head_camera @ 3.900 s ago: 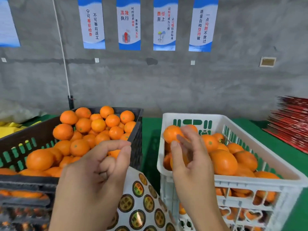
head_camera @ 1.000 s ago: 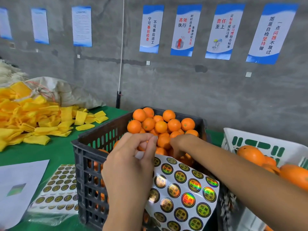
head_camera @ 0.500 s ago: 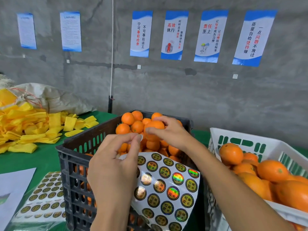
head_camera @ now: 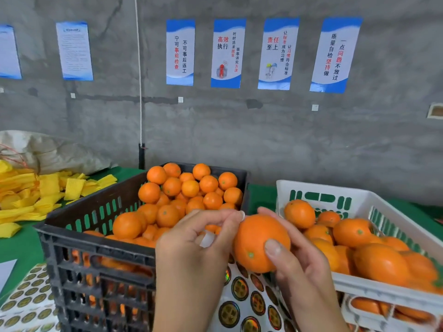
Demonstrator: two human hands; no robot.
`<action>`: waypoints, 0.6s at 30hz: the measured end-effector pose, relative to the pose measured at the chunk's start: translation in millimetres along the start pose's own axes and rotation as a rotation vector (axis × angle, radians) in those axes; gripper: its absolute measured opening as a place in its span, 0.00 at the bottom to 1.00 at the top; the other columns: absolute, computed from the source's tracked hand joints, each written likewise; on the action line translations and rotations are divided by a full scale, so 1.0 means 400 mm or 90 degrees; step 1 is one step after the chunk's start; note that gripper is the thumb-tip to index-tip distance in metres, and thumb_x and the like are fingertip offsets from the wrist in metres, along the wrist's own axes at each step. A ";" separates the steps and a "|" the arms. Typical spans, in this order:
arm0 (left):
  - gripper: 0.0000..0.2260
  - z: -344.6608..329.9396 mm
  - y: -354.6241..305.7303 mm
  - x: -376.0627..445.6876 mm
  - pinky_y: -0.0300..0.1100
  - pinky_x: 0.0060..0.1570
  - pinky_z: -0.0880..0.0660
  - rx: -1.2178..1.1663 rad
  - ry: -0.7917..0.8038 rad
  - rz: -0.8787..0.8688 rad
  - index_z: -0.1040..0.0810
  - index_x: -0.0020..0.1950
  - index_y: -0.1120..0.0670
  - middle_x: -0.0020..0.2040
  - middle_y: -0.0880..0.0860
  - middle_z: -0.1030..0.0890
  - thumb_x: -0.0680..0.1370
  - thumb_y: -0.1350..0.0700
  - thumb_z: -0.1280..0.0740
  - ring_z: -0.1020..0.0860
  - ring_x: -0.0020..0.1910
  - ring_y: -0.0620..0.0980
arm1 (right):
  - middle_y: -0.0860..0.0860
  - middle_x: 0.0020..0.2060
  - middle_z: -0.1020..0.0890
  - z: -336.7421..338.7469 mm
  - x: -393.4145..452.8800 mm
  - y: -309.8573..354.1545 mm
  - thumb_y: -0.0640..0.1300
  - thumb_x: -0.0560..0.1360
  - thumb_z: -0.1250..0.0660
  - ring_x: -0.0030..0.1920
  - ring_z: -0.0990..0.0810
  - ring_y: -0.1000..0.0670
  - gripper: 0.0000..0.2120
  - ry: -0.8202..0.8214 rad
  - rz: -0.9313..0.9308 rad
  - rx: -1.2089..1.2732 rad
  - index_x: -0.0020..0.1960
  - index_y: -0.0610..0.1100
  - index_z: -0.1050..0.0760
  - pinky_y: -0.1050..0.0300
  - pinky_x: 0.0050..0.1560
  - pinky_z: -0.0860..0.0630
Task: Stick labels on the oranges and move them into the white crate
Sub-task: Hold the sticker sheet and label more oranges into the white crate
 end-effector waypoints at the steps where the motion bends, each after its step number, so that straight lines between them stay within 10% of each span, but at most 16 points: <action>1: 0.03 -0.006 -0.002 0.000 0.32 0.43 0.22 -0.021 0.036 0.019 0.12 0.41 0.40 0.42 0.39 0.14 0.72 0.48 0.24 0.16 0.47 0.41 | 0.55 0.61 0.16 0.004 -0.002 -0.003 0.71 0.58 0.20 0.61 0.16 0.47 0.38 0.002 0.001 0.011 0.66 0.62 0.21 0.50 0.58 0.18; 11: 0.09 -0.037 -0.025 -0.013 0.35 0.55 0.22 -0.006 0.294 -0.038 0.12 0.55 0.45 0.55 0.45 0.13 0.83 0.52 0.32 0.17 0.59 0.47 | 0.51 0.63 0.16 0.035 0.000 0.025 0.62 0.65 0.19 0.65 0.19 0.50 0.32 0.049 0.024 0.068 0.67 0.58 0.22 0.62 0.59 0.22; 18: 0.24 -0.045 -0.027 -0.035 0.33 0.52 0.23 0.112 0.365 -0.045 0.24 0.71 0.33 0.59 0.33 0.19 0.75 0.31 0.35 0.20 0.61 0.36 | 0.58 0.55 0.14 0.036 -0.001 0.034 0.52 0.64 0.21 0.55 0.15 0.58 0.33 -0.010 0.043 0.064 0.68 0.50 0.23 0.69 0.49 0.21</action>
Point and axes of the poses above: each hand's wrist, its own x-axis towards the middle knuckle, its own z-axis out of the back of the hand, y = z × x, the point moved 7 cm from there along x, towards the middle knuckle
